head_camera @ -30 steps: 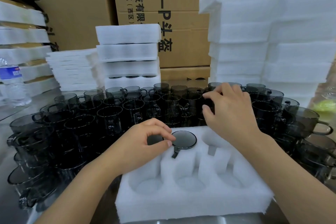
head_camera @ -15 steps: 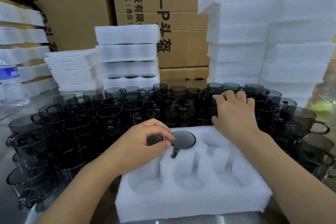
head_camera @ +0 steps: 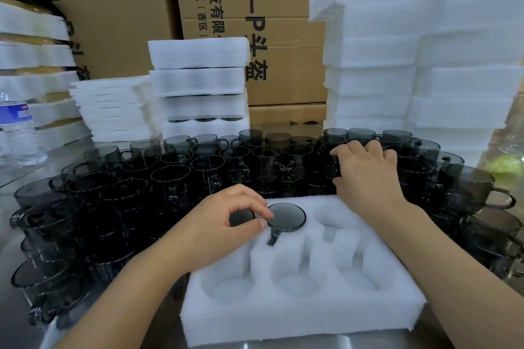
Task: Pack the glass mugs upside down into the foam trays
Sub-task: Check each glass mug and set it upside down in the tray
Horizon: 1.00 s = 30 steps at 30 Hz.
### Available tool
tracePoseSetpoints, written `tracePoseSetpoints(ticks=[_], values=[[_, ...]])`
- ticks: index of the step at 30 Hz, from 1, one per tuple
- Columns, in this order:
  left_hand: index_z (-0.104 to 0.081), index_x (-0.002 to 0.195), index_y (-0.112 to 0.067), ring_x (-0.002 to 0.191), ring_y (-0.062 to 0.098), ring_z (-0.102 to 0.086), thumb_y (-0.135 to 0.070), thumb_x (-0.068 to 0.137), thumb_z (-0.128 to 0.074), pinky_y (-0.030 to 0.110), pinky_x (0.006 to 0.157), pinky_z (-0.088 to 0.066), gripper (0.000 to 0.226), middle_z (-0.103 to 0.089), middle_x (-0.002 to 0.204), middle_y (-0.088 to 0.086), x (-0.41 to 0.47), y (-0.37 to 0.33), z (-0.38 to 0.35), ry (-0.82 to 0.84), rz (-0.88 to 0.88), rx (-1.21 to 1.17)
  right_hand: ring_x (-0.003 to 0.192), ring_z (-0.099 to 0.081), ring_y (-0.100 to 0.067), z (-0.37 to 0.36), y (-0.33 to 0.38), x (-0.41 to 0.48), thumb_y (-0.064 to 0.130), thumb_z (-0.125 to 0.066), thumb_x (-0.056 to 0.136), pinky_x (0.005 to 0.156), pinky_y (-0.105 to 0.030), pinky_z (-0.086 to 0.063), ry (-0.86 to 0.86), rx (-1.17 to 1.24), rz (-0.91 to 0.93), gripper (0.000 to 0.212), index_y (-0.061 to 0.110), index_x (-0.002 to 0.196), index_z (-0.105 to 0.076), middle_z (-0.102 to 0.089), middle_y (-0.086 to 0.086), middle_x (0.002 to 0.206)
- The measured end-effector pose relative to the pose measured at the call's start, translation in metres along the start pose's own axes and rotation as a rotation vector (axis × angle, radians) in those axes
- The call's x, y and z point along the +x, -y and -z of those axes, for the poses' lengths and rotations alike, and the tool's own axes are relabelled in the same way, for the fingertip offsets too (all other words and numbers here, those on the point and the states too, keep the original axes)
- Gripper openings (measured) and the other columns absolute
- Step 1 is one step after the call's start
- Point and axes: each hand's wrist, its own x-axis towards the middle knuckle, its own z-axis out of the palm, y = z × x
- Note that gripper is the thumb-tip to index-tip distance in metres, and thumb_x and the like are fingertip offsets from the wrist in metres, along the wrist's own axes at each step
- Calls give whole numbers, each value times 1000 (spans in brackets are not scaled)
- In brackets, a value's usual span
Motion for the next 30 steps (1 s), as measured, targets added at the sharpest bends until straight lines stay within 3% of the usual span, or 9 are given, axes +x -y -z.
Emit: tracePoseSetpoints(ticks=[9,15,17,21,23,26,28,30], values=[[-69,91,-47,102,-3,-57,-30,87,-65,22,90,-45,18,-55,110,-30,0,-1,0,-7,-1,1,108,-39,-26,9,4,-3,19,-57,86,83,-35,-25,-64,77,20,48,21,131,-43,-48,0,122],[-69,89,-48,102,-3,-56,-30,88,-65,21,90,-43,19,-55,108,-31,0,-1,0,-10,9,7,96,-48,-32,31,17,-11,15,-70,79,79,-38,-28,-309,239,107,44,12,121,-56,-56,-9,108],[-70,89,-47,100,0,-58,-30,88,-65,25,90,-47,18,-55,107,-31,0,-2,0,-5,13,3,87,-51,-34,37,20,-14,13,-75,74,75,-41,-32,-406,280,134,44,8,115,-60,-58,-11,100],[-67,97,-49,102,-1,-58,-34,86,-66,32,94,-48,18,-58,107,-29,-1,-1,0,-9,7,-14,86,-54,-33,45,23,-16,14,-74,75,75,-35,-27,-502,402,249,40,7,112,-60,-60,-10,100],[-54,115,-56,105,-4,-57,-46,80,-64,33,96,-47,37,-60,108,-29,-1,-1,0,-30,24,-56,86,-56,-33,47,26,-18,18,-69,74,76,-34,-29,-498,438,353,39,8,111,-61,-61,-8,102],[-9,146,-47,104,-7,-58,-63,72,-56,24,92,-42,89,-65,105,-26,2,1,-2,-53,27,-157,89,-58,-30,46,32,-21,20,-69,74,76,-42,-41,-426,473,543,40,10,111,-61,-61,-7,104],[14,146,-42,103,-7,-59,-64,70,-55,20,88,-38,105,-67,104,-23,3,1,-3,-69,25,-213,91,-57,-30,44,35,-24,16,-72,74,75,-44,-47,-354,517,642,41,9,113,-61,-61,-6,106],[21,144,-42,101,-6,-61,-62,69,-58,20,87,-38,110,-69,102,-20,4,1,-4,-103,17,-253,92,-56,-30,43,36,-25,9,-75,72,77,-42,-49,-291,572,694,43,8,113,-61,-59,-6,107]])
